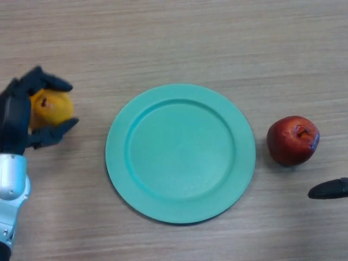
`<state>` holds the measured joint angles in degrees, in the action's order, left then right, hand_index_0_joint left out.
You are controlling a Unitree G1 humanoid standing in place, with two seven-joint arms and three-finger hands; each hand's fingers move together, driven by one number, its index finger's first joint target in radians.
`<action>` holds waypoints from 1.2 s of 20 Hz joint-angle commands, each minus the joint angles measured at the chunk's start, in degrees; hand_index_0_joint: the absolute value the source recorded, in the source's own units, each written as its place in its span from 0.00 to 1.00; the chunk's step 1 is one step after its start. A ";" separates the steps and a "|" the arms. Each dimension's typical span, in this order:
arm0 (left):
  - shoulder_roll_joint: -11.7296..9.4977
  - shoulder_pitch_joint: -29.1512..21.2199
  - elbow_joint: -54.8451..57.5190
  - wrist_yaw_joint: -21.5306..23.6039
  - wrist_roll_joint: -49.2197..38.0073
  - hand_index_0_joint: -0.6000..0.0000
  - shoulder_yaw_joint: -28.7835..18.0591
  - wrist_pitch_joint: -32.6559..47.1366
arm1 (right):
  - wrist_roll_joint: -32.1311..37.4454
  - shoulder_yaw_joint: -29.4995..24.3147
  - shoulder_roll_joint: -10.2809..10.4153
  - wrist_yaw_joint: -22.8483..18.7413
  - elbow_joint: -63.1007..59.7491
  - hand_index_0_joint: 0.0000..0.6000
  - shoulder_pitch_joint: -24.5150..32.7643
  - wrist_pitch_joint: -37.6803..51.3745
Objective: Pick up the yellow pear and place it on the plate
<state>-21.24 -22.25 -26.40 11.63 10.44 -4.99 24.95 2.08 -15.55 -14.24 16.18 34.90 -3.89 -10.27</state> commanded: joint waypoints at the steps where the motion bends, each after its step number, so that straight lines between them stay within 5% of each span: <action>1: 1.61 1.97 14.23 -9.45 -12.29 0.00 -1.16 -4.51 | 3.49 -2.92 -1.62 -1.59 2.21 0.00 1.71 5.23; 2: 3.35 4.11 23.42 -15.13 -17.39 0.00 -0.32 -16.26 | 3.90 -2.70 -1.84 -1.72 2.29 0.00 1.87 4.80; 4: 5.96 4.32 29.82 -17.63 -20.07 0.00 1.55 -24.79 | 3.82 -2.41 -2.00 -1.49 2.16 0.00 1.88 4.65; 8: 9.86 3.68 28.66 -18.32 -16.26 0.00 8.09 -22.58 | 4.24 -2.94 -2.03 -1.25 2.57 0.00 1.83 4.49; 11: 10.27 2.22 25.35 -17.52 -14.94 0.00 10.76 -21.31 | 3.99 -3.47 -2.12 -1.14 2.90 0.00 1.58 4.67; 13: 10.33 1.93 24.50 -14.98 -22.23 0.00 11.05 -22.50 | 3.45 -3.89 -2.11 -1.19 3.27 0.00 1.47 4.43; 17: 10.35 -0.43 18.01 -11.88 -16.57 0.00 14.05 -18.94 | 3.22 -4.77 -2.15 -0.82 3.26 0.00 1.34 4.60; 19: 10.35 0.06 18.62 -13.17 -14.63 0.25 14.38 -22.62 | 3.34 -4.92 -2.37 -0.78 3.38 0.00 1.65 3.94; 22: 10.35 0.79 20.17 -14.31 -13.25 0.91 14.25 -25.99 | 2.19 -4.74 -2.25 -0.75 4.27 0.00 1.45 3.71; 24: 10.35 1.56 21.68 -14.64 -12.51 1.00 13.90 -27.06 | 1.36 -4.35 -1.83 -1.01 4.96 0.00 1.19 3.84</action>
<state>-10.16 -18.75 -8.43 -2.35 -4.04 10.76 -7.14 2.32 -16.59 -14.37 16.19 35.90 -3.51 -11.49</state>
